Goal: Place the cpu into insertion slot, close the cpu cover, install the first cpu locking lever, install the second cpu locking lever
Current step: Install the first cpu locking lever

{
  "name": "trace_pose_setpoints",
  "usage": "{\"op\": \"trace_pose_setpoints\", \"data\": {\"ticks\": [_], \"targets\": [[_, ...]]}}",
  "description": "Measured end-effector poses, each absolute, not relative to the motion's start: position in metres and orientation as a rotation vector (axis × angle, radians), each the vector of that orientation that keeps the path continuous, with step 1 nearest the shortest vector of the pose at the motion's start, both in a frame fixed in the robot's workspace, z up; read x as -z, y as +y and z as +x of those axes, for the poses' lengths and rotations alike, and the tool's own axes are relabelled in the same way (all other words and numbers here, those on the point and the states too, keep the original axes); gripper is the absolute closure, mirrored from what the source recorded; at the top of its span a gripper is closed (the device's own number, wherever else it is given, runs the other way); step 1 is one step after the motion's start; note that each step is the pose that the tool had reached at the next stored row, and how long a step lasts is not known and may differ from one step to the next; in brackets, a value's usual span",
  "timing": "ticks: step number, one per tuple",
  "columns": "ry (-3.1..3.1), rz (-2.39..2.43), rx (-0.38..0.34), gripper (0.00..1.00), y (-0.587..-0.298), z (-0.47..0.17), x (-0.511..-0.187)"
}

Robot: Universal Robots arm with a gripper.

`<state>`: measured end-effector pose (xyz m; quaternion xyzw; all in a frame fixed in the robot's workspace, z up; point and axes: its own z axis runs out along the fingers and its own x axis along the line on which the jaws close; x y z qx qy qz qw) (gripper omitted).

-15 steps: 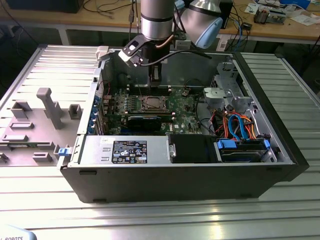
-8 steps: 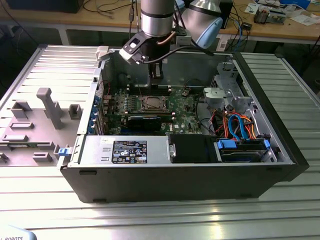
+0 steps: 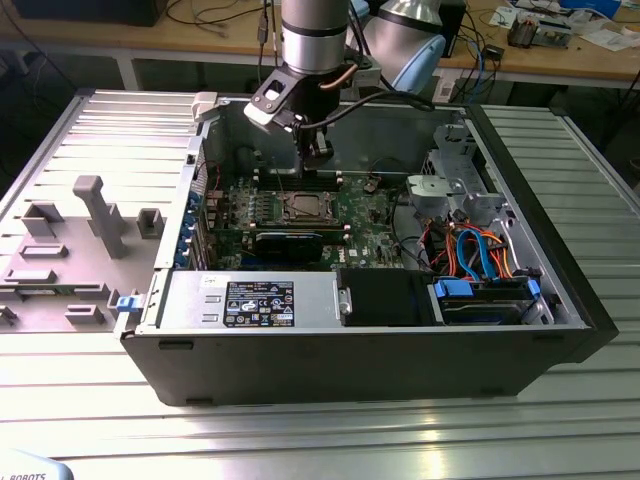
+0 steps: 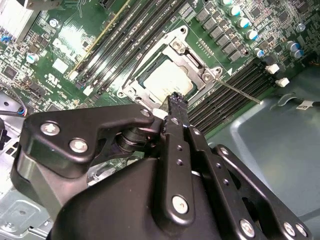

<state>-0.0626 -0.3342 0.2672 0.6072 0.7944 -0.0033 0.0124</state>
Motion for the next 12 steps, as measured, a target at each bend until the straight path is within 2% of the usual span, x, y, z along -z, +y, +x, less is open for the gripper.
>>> {"op": "trace_pose_setpoints", "data": {"ticks": [12], "targets": [[2.477, 1.892, 0.011, 0.89, -0.3343, -0.0626, -0.2673]]}}
